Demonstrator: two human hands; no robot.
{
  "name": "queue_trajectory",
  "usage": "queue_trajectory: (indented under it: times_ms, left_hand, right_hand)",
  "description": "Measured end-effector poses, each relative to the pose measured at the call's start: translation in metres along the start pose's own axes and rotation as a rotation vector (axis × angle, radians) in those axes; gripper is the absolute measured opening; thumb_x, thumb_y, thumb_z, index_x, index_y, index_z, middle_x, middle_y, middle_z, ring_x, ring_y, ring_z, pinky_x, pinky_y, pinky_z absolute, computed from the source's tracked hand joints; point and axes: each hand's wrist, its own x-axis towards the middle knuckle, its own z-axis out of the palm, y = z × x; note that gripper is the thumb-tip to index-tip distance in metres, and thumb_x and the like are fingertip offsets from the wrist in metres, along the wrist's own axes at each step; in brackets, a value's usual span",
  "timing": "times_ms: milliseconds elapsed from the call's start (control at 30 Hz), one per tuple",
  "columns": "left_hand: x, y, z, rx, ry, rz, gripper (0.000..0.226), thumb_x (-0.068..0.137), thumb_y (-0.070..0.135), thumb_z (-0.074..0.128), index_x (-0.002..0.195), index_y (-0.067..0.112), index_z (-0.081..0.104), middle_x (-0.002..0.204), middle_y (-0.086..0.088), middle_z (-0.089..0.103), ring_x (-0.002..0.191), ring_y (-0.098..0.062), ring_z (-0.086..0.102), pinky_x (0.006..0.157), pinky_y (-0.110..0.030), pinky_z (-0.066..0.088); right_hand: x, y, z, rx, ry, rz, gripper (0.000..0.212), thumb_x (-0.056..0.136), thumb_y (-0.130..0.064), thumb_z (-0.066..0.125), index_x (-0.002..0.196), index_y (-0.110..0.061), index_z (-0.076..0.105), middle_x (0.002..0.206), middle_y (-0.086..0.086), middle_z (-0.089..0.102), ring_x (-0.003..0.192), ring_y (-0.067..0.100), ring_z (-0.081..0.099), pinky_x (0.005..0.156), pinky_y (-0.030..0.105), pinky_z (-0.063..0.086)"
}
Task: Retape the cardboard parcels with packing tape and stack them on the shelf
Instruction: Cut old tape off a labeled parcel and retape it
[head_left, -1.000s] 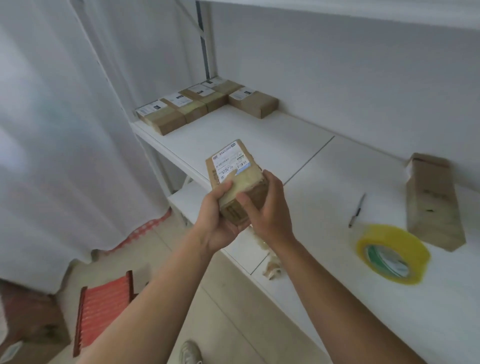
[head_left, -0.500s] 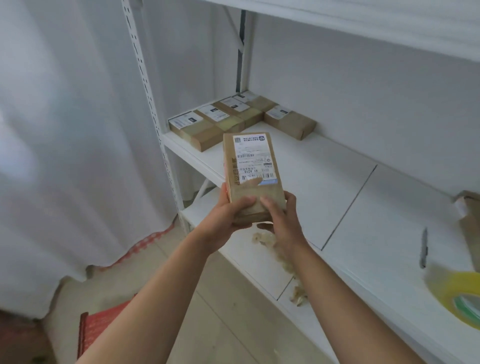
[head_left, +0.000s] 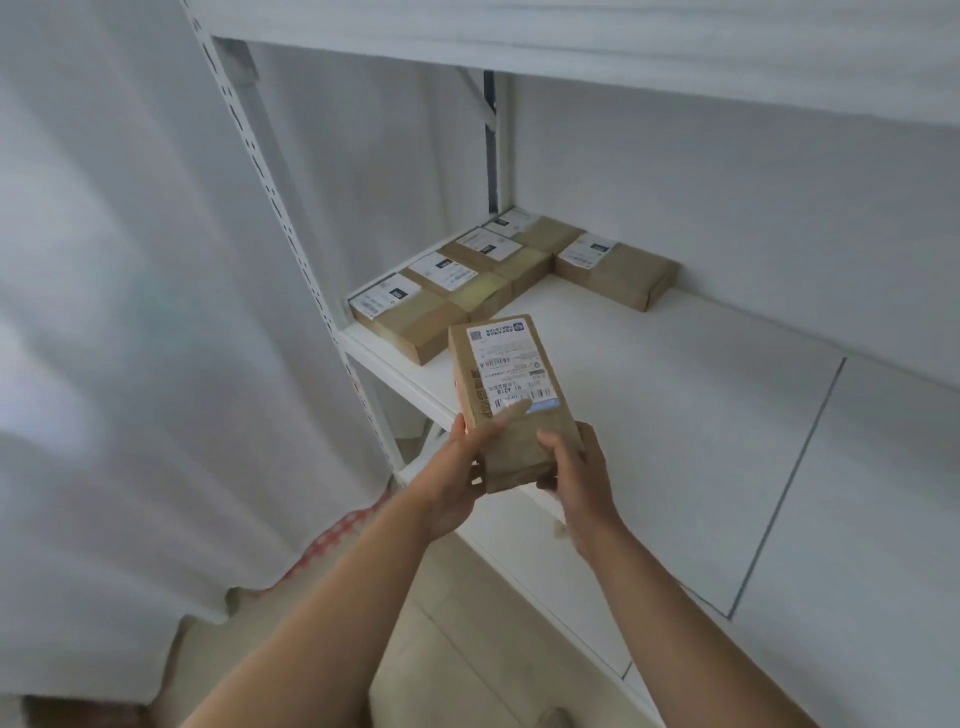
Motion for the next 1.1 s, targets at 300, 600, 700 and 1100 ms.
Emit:
queue_trajectory:
  times_ms: [300,600,700,1100]
  left_hand:
    - [0.076,0.035,-0.003,-0.185,0.205,-0.03,0.033,0.09,0.022,0.07,0.121,0.012,0.063,0.092,0.001,0.077,0.089,-0.019,0.072,0.08,-0.031,0.058]
    - [0.178,0.037,0.015,0.067,-0.024,-0.267,0.04,0.097,0.047,0.059,0.112,0.01,0.061,0.086,-0.006,0.067,0.076,-0.018,0.066,0.085,-0.033,0.057]
    - [0.204,0.049,0.004,0.107,-0.145,-0.308,0.025,0.101,0.032,0.057,0.099,0.008,0.063,0.082,-0.008,0.066,0.079,-0.02,0.066,0.09,-0.036,0.058]
    - [0.259,0.053,-0.044,0.751,-0.245,0.083,0.019,0.096,0.012,0.048,0.09,0.019,0.064,0.088,0.006,0.06,0.082,-0.016,0.055,0.069,-0.023,0.041]
  right_hand:
    - [0.081,-0.001,0.0,0.063,0.251,-0.022,0.054,0.085,-0.045,0.071,0.124,-0.019,0.045,0.13,0.007,0.055,0.108,0.02,0.063,0.087,0.035,0.056]
    - [0.13,-0.003,0.002,-0.377,0.404,-0.271,0.061,0.085,-0.042,0.068,0.137,-0.023,0.042,0.133,-0.005,0.056,0.12,0.014,0.058,0.097,0.03,0.051]
    - [0.146,-0.008,0.008,-0.489,0.493,-0.219,0.044,0.098,-0.024,0.06,0.138,-0.022,0.043,0.12,-0.009,0.058,0.102,0.012,0.06,0.071,0.011,0.042]
    - [0.186,0.001,0.055,-1.711,0.622,-0.303,0.045,0.098,-0.039,0.034,0.138,-0.024,0.049,0.144,-0.001,0.047,0.127,0.025,0.048,0.092,0.043,0.034]
